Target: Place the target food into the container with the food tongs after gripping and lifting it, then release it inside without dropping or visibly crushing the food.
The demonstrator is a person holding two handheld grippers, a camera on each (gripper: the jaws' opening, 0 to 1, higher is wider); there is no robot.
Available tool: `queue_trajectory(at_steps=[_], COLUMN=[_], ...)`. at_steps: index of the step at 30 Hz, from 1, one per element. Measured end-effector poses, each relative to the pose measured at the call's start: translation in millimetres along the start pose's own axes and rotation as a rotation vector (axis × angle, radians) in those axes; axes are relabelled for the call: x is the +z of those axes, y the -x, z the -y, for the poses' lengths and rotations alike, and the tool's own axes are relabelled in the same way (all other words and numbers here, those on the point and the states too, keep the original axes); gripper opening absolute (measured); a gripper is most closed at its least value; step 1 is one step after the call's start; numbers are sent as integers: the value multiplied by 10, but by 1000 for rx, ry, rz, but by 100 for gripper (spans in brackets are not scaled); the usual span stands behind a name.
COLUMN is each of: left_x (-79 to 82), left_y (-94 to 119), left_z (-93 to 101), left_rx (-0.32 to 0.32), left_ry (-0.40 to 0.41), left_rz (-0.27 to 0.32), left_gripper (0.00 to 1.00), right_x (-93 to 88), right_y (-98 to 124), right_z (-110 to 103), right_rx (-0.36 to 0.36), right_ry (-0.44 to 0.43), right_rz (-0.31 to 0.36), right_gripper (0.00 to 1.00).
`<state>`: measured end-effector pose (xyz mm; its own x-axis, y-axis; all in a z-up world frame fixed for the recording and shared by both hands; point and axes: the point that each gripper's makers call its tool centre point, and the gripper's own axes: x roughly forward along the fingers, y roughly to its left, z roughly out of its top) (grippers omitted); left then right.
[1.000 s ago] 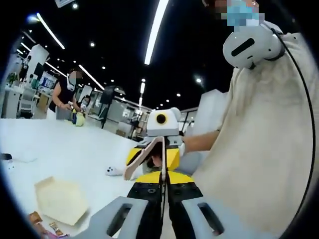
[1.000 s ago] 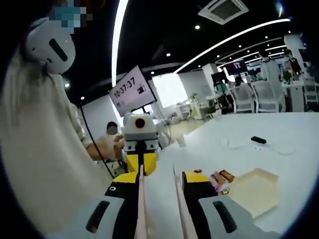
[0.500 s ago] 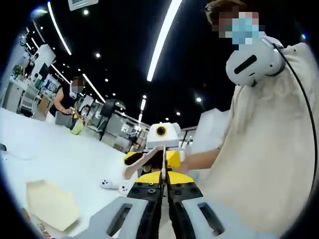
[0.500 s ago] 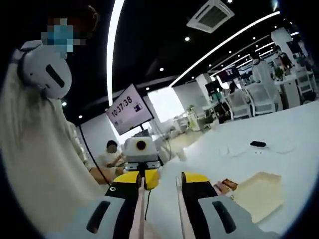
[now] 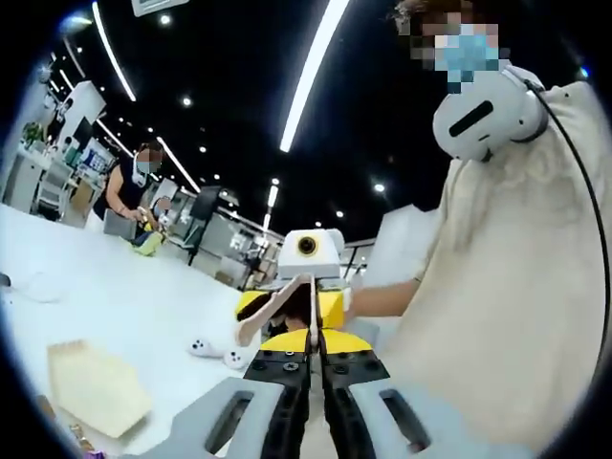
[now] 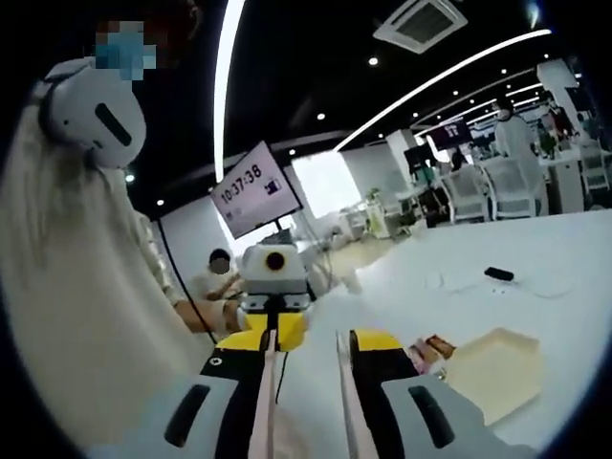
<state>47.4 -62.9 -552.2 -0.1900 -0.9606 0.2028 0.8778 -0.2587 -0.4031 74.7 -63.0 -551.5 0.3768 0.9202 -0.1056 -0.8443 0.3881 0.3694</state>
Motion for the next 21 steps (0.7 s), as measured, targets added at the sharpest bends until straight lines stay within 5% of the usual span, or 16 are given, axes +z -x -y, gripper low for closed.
queue_trajectory(at_steps=[12, 21], left_x=[-128, -83], left_y=[3, -17], left_z=[44, 48], left_rx=[-19, -28], left_ry=[-15, -8], left_rz=[-92, -67], left_gripper=[0, 0], right_x=[-137, -97], right_y=[2, 41], right_z=[-101, -162], right_rx=[49, 62], right_ry=[-3, -10], right_rz=[-74, -59], right_gripper=[36, 33])
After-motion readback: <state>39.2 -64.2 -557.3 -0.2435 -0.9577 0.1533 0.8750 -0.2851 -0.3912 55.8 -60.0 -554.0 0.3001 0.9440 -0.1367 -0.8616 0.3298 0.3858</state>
